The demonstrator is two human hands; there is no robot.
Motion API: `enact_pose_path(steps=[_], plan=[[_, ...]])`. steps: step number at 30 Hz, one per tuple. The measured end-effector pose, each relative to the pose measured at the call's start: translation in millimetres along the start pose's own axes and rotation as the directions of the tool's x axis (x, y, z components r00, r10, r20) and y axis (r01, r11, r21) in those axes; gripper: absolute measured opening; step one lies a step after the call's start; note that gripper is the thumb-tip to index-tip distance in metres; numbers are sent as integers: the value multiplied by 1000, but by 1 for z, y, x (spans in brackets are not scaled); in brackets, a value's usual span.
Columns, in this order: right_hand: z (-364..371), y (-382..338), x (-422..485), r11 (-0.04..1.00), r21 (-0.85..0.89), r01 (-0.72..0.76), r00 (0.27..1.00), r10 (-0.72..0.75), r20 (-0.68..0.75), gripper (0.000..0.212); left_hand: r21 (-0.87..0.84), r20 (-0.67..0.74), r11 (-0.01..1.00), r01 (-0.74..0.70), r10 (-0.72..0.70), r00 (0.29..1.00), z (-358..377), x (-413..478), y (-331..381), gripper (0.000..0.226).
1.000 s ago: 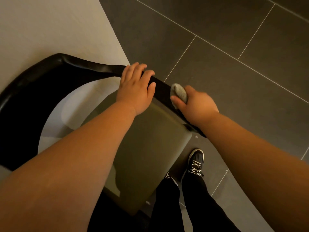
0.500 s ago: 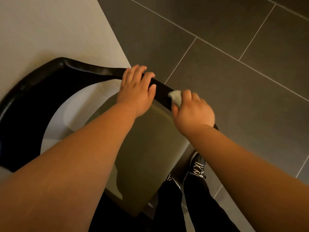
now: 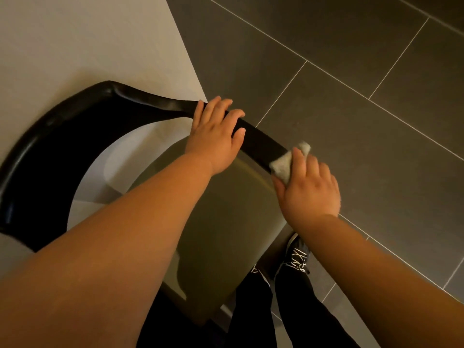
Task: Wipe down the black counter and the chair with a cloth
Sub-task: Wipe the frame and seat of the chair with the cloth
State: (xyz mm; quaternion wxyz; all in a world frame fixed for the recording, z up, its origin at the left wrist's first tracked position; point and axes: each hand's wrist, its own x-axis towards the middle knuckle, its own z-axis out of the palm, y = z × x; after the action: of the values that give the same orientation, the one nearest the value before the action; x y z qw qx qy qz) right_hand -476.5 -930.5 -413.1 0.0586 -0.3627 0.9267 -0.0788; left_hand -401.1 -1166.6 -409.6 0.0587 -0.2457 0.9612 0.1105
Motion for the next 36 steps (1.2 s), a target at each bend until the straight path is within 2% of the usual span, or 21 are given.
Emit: enact_pose_path(steps=[6,8,12,17,20,23,27,29,33,36], plan=[[0,-53,69,968,27,251,958,-253,132,78,-45,31,993,107,-106,994,7,-28,-8,66],[-1,-58,76,961,26,277,947,-278,161,81,-31,65,991,134,-132,989,7,-42,-11,71],[-12,-53,69,955,53,292,932,-296,209,84,-102,91,965,241,-232,968,-13,-61,-6,62],[-33,-43,54,976,78,201,907,-216,361,75,-194,170,916,352,-322,931,-54,-95,-4,55],[-58,-44,51,975,9,222,860,-200,470,68,-192,256,890,413,-360,897,-82,-132,-11,51],[-96,-57,55,966,-53,253,818,-185,544,56,-210,254,841,498,-445,858,-106,-169,-15,43],[-140,-91,51,918,-31,396,755,-306,580,43,-224,253,800,557,-504,826,-138,-194,-20,37],[-157,-107,46,889,-36,456,748,-360,558,39,-231,260,792,564,-509,821,-152,-203,-21,36],[-195,-131,38,856,-23,516,720,-419,554,33,-211,265,800,562,-507,820,-179,-217,-17,34],[-221,-142,34,840,18,542,698,-462,547,15,-207,281,811,548,-487,827,-196,-225,-13,35]])
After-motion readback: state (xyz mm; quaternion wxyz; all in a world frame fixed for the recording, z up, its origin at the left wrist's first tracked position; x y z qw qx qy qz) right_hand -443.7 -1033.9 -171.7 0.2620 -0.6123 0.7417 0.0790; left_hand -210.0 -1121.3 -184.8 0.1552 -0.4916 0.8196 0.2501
